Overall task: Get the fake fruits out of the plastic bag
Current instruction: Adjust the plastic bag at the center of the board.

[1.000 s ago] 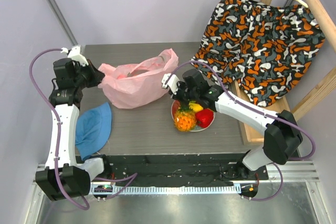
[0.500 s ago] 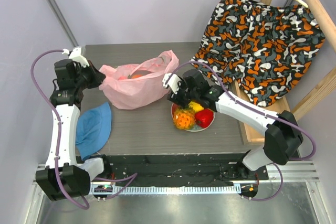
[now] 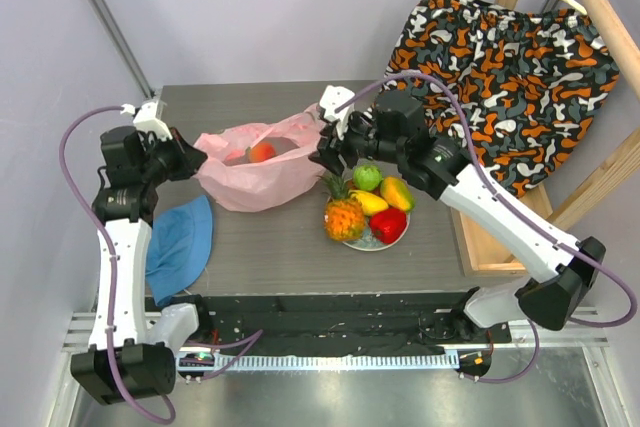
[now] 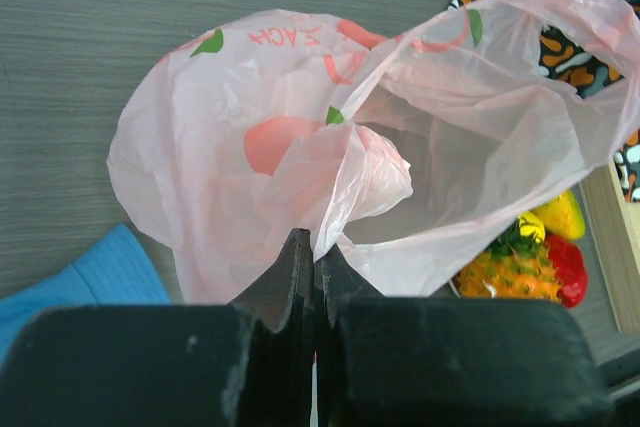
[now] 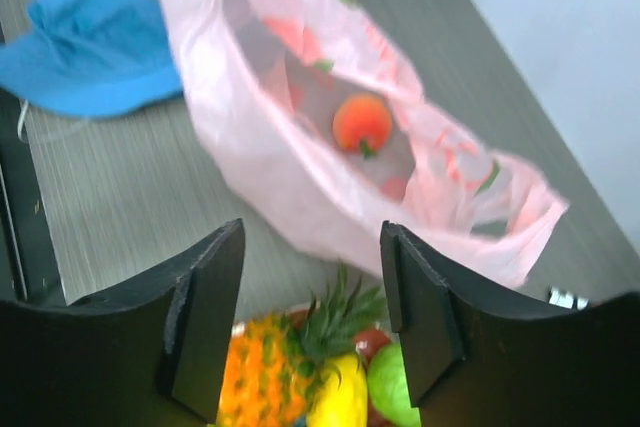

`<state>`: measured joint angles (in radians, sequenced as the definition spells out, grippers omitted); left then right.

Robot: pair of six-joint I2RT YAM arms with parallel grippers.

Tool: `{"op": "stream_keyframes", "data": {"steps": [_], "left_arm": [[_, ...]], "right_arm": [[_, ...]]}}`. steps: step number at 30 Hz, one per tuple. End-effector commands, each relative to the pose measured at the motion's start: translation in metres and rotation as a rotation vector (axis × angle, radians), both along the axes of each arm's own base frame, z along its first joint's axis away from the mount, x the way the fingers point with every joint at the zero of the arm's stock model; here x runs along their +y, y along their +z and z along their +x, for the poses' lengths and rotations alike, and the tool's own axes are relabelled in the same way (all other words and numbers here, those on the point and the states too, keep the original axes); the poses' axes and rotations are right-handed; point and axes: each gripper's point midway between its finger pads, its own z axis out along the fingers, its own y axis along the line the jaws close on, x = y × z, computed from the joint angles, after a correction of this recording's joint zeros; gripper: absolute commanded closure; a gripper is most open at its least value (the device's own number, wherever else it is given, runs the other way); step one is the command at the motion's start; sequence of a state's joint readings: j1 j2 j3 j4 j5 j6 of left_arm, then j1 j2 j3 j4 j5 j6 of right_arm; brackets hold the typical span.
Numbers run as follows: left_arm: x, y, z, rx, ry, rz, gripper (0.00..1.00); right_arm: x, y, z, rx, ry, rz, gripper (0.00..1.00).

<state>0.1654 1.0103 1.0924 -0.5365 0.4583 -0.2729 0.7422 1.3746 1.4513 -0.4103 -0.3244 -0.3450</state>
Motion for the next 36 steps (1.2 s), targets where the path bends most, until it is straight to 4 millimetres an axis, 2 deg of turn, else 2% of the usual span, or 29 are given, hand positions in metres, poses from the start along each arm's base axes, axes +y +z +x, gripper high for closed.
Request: {"op": "stream_keyframes", "data": {"steps": [1,4,5,6,7,8,9,10,12,14,15,16,18,19,21,24,26,27,28,29,30,32,34,35,36], "left_arm": [[-0.009,0.002,-0.021,-0.025,-0.052,0.008,1.0],[-0.001,0.001,-0.024,-0.028,-0.019,0.042,1.0],[0.006,-0.002,-0.024,-0.013,0.014,0.073,1.0],[0.009,-0.001,-0.024,-0.014,0.026,0.089,1.0],[0.011,0.003,-0.024,-0.026,0.027,0.107,1.0],[0.011,0.005,-0.026,-0.033,0.019,0.118,1.0],[0.011,0.007,-0.028,-0.044,0.013,0.133,1.0],[0.012,0.009,-0.029,-0.049,0.015,0.138,1.0],[0.013,0.011,-0.035,-0.052,0.019,0.158,1.0],[0.016,0.016,-0.046,-0.059,0.035,0.187,1.0],[0.018,0.019,-0.05,-0.07,0.045,0.206,1.0],[0.025,0.021,-0.054,-0.081,0.069,0.247,1.0],[0.032,0.034,-0.068,-0.141,0.119,0.288,1.0],[0.033,0.031,-0.074,-0.143,0.115,0.309,1.0],[0.029,0.031,-0.086,-0.153,0.093,0.321,1.0],[0.02,0.02,-0.103,-0.098,0.05,0.303,1.0],[0.015,0.009,-0.111,-0.047,0.035,0.269,1.0],[0.012,0.007,-0.114,-0.04,0.028,0.26,1.0],[0.01,0.006,-0.118,-0.039,0.022,0.251,1.0],[0.004,0.006,-0.121,-0.043,-0.002,0.232,1.0],[0.002,0.003,-0.122,-0.038,-0.014,0.225,1.0],[-0.003,-0.001,-0.125,-0.028,-0.039,0.208,1.0],[-0.005,-0.003,-0.125,-0.016,-0.054,0.203,1.0],[-0.006,-0.003,-0.124,-0.019,-0.062,0.201,1.0],[-0.01,-0.001,-0.124,-0.024,-0.084,0.194,1.0]], "right_arm": [[0.03,-0.005,0.026,0.01,-0.032,0.053,0.39],[0.053,-0.006,0.048,-0.033,-0.058,0.077,0.43],[0.069,-0.026,0.058,-0.011,-0.051,0.061,0.47],[0.08,-0.032,0.06,-0.002,-0.043,0.059,0.49],[0.089,-0.029,0.064,0.002,-0.044,0.072,0.52],[0.102,-0.058,0.072,0.037,-0.042,0.039,0.56],[0.11,-0.066,0.072,0.048,-0.035,0.029,0.59],[0.122,-0.073,0.069,0.053,-0.019,0.017,0.61],[0.132,-0.099,0.062,0.093,-0.003,-0.029,0.67],[0.14,-0.12,0.04,0.136,0.025,-0.069,0.68],[0.142,-0.123,0.03,0.143,0.041,-0.077,0.68],[0.144,-0.141,0.011,0.169,0.074,-0.11,0.68],[0.143,-0.158,-0.009,0.194,0.117,-0.158,0.68],[0.142,-0.168,-0.017,0.212,0.131,-0.176,0.68],[0.144,-0.171,-0.02,0.225,0.128,-0.179,0.68],[0.149,-0.161,-0.003,0.188,0.074,-0.159,0.68],[0.159,-0.153,0.014,0.159,0.023,-0.128,0.64],[0.167,-0.141,0.022,0.153,-0.004,-0.091,0.61],[0.173,-0.155,0.031,0.165,-0.041,-0.099,0.51],[0.176,-0.159,0.039,0.173,-0.076,-0.095,0.48],[0.18,-0.15,0.05,0.173,-0.139,-0.063,0.4],[0.185,-0.171,0.061,0.175,-0.186,-0.084,0.26],[0.191,-0.18,0.066,0.158,-0.221,-0.093,0.18],[0.191,-0.197,0.07,0.164,-0.238,-0.118,0.13],[0.192,-0.198,0.072,0.158,-0.257,-0.121,0.12]]}}
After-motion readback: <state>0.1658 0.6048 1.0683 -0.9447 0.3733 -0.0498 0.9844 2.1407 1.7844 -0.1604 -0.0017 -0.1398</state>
